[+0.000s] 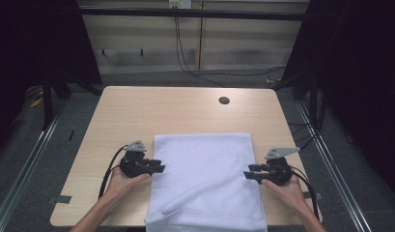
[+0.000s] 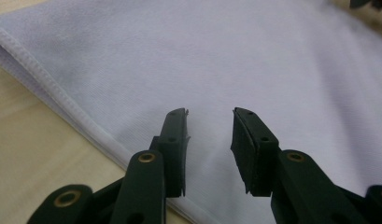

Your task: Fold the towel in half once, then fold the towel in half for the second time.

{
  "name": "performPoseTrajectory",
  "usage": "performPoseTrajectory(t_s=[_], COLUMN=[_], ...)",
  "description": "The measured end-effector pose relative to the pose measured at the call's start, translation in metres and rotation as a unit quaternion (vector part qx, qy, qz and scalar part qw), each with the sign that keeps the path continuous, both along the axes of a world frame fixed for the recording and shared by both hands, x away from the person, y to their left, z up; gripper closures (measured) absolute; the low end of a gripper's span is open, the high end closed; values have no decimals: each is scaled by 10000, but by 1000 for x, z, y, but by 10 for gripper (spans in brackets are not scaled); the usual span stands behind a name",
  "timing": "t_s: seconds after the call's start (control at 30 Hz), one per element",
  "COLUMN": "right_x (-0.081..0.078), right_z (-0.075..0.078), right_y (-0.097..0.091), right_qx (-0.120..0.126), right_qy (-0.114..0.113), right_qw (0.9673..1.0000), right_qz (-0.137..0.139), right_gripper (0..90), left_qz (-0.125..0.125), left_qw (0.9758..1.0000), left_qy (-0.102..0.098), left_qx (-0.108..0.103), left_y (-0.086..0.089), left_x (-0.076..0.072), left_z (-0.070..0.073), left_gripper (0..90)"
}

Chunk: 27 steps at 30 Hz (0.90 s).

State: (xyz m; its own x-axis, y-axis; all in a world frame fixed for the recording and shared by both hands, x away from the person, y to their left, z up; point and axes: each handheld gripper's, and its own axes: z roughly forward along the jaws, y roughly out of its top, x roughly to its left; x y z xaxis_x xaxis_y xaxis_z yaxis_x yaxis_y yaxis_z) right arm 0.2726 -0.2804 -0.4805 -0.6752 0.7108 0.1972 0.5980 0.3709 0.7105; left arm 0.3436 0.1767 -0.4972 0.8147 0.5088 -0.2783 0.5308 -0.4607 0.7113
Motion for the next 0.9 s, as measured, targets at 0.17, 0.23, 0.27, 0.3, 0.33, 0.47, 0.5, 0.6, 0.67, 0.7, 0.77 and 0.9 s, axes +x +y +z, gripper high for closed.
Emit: performPoseTrajectory(t_s=[0.17,0.23,0.27,0.3,0.33,0.47,0.5,0.6,0.67,0.7,0.77,0.9], right_x=[27,24,22,20,16,3,0,-3,-4,-5,-10,-23], right_z=[-13,-15,-14,-13,-12,-13,-14,-14,-15,-15,-15,-13], right_y=[12,17,18,19,20,17,16,13,12,11,10,11], right_qx=[-395,-621,-727,-837,-882,-729,-679,-614,-534,-514,-446,-479], right_qy=[21,-51,-61,-76,-93,-22,-13,33,68,86,150,243], right_qw=[9992,9981,9973,9964,9960,9972,9976,9981,9985,9986,9988,9984], right_qz=[-90,-15,31,104,109,142,128,107,92,110,136,191], right_gripper=[691,706,726,765,790,819,822,822,823,822,821,819], left_qz=[60,26,19,-19,-35,-92,-97,-69,-62,-12,-90,-135], left_qw=[9998,9995,9993,9991,9990,9987,9986,9991,9993,9993,9993,9995], left_qy=[-87,-152,-170,-202,-219,-264,-262,-148,-116,-147,-114,-36], left_qx=[180,277,329,383,396,427,454,382,349,340,358,287], left_y=[0,1,1,1,2,3,3,2,3,2,3,9], left_x=[3,-2,-5,-7,-11,-23,-24,-22,-21,-23,-27,-44], left_z=[-5,-5,-4,-3,-3,-2,-2,-3,-3,-3,-3,-3], left_gripper=[771,825,848,860,875,890,890,892,893,893,893,893])
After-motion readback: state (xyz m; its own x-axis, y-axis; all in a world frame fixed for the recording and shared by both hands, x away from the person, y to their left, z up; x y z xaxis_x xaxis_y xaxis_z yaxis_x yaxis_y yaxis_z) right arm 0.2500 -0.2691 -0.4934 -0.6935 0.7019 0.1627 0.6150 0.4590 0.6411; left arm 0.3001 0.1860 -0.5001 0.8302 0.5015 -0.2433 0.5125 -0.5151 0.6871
